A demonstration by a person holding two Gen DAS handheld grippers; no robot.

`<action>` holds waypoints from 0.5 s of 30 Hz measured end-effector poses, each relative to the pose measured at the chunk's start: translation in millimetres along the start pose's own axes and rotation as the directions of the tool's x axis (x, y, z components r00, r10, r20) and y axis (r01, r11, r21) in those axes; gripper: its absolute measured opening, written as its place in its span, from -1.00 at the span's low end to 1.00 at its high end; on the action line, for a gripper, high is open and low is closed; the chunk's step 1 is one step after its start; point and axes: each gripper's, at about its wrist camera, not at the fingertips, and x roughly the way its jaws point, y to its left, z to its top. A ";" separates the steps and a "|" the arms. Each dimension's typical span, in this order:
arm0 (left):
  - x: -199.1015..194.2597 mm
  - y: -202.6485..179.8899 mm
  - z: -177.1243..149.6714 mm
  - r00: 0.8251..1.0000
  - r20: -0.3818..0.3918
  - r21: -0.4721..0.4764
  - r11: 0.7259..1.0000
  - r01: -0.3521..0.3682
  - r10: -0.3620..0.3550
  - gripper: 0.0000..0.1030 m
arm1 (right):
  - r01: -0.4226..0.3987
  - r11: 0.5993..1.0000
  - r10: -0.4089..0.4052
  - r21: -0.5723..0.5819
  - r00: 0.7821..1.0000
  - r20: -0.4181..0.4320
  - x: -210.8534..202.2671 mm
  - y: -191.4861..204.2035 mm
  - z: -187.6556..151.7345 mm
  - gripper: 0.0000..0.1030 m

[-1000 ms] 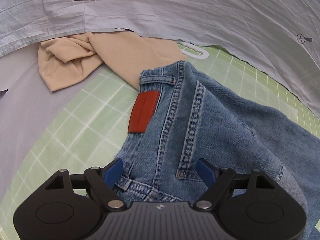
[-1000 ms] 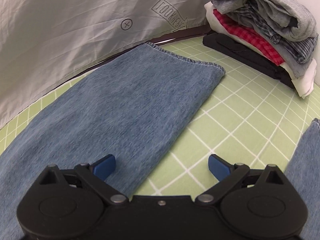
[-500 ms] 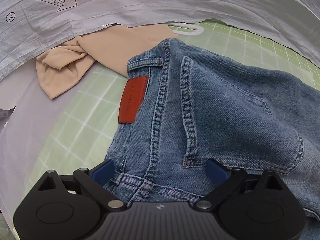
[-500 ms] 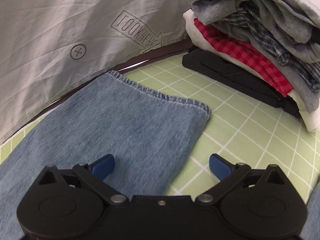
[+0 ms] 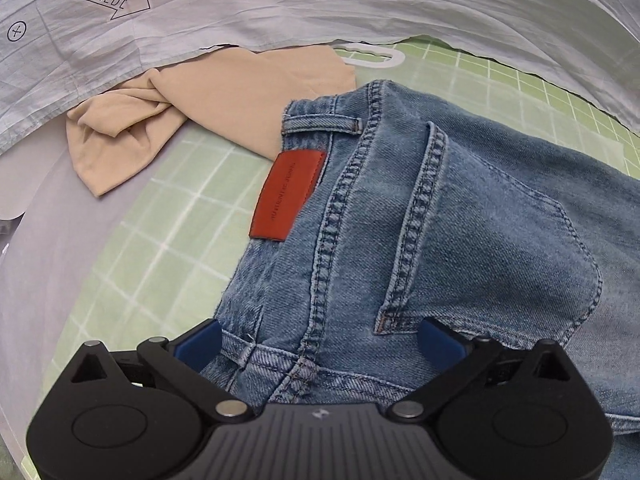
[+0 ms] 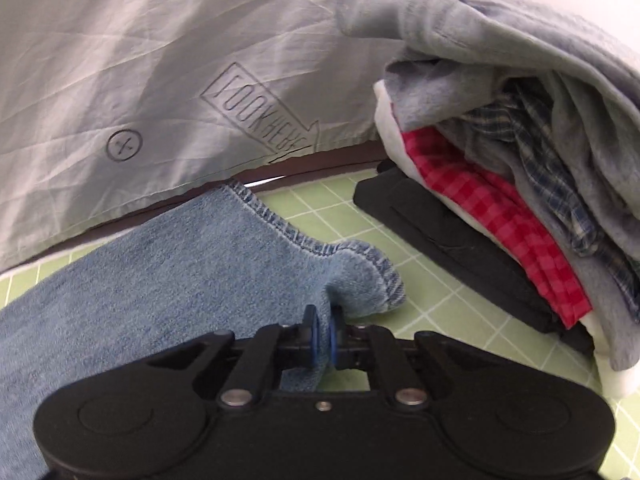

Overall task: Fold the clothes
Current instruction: 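Pinch the leg hem with the right gripper and release it flat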

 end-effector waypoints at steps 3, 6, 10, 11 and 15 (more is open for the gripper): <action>0.3 0.6 -0.1 1.000 0.000 -0.002 1.000 0.004 -0.004 1.00 | 0.026 1.000 -0.026 0.002 1.000 -0.013 7.3 -1.7 -0.4 -0.78; -0.3 -0.5 0.6 1.000 -0.005 0.001 1.000 -0.004 0.004 1.00 | 0.078 0.995 -0.079 -0.069 0.997 -0.016 -0.4 6.5 -3.6 -0.25; -6.1 -6.2 -1.4 0.999 0.004 0.022 0.999 -0.034 0.034 0.99 | 0.061 0.998 -0.061 -0.033 0.998 -0.005 -32.2 2.2 -15.0 0.55; -9.5 -7.4 -2.6 0.999 0.005 0.026 0.999 -0.039 0.039 0.99 | 0.050 0.998 -0.050 -0.025 0.999 -0.011 -42.7 0.5 -19.8 0.71; -32.8 -8.7 -14.2 1.000 0.016 0.023 1.000 0.003 -0.004 0.99 | 0.029 0.996 -0.033 -0.084 0.999 -0.040 -95.3 -2.4 -51.4 0.84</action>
